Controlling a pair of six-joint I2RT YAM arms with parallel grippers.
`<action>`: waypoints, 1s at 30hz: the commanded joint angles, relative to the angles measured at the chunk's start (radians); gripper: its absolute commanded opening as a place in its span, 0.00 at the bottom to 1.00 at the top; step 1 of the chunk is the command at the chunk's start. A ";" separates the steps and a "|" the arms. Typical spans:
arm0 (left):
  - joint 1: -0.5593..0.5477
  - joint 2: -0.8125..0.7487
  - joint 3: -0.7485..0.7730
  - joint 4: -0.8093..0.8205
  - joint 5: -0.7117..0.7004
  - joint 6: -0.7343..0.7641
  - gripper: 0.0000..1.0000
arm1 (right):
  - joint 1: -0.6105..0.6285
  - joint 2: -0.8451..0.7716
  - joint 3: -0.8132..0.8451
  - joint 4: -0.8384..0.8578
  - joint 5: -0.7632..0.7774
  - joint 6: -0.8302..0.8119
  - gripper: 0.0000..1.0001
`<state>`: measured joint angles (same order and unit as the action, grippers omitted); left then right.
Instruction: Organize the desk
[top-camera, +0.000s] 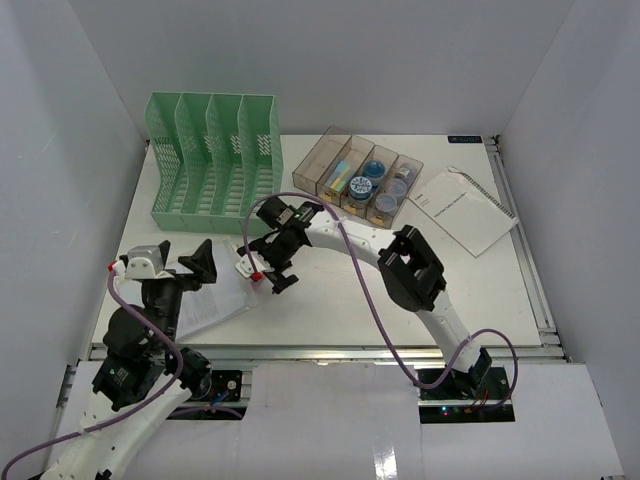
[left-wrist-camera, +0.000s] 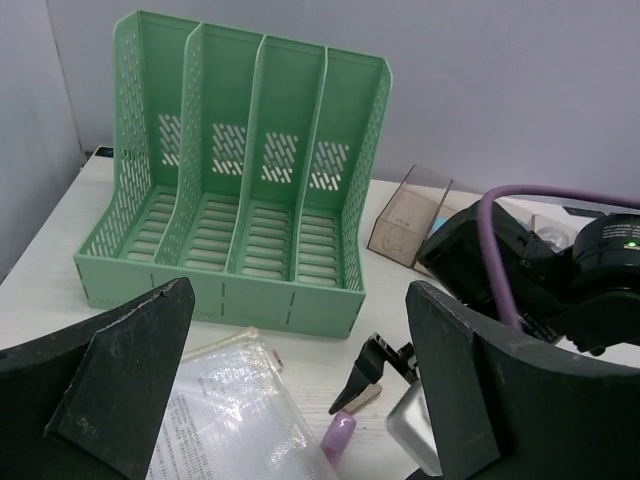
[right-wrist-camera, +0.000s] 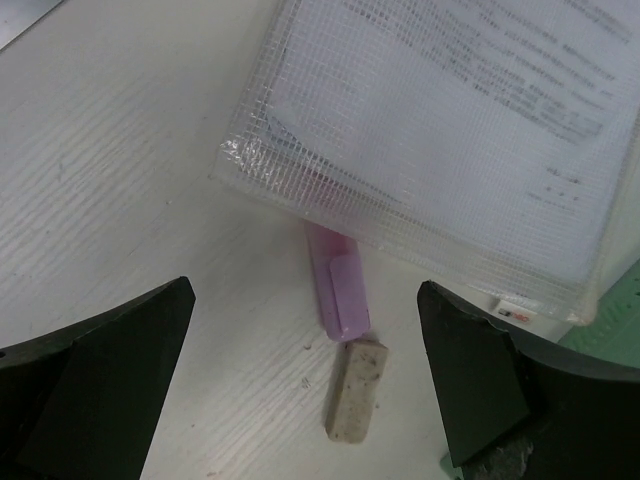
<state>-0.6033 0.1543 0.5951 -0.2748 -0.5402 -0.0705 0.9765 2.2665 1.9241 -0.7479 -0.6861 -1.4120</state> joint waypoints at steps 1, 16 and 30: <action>0.002 0.053 -0.011 -0.015 -0.019 -0.008 0.98 | 0.010 0.057 0.094 0.058 0.030 0.118 0.99; 0.003 0.036 -0.017 -0.009 -0.004 -0.008 0.98 | 0.008 0.146 0.060 0.104 0.048 0.239 0.56; 0.004 0.090 -0.034 0.042 0.182 -0.024 0.98 | 0.004 -0.053 -0.281 0.114 0.067 0.239 0.19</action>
<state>-0.6033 0.2096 0.5689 -0.2610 -0.4541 -0.0758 0.9821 2.2878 1.7773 -0.5704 -0.6571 -1.1812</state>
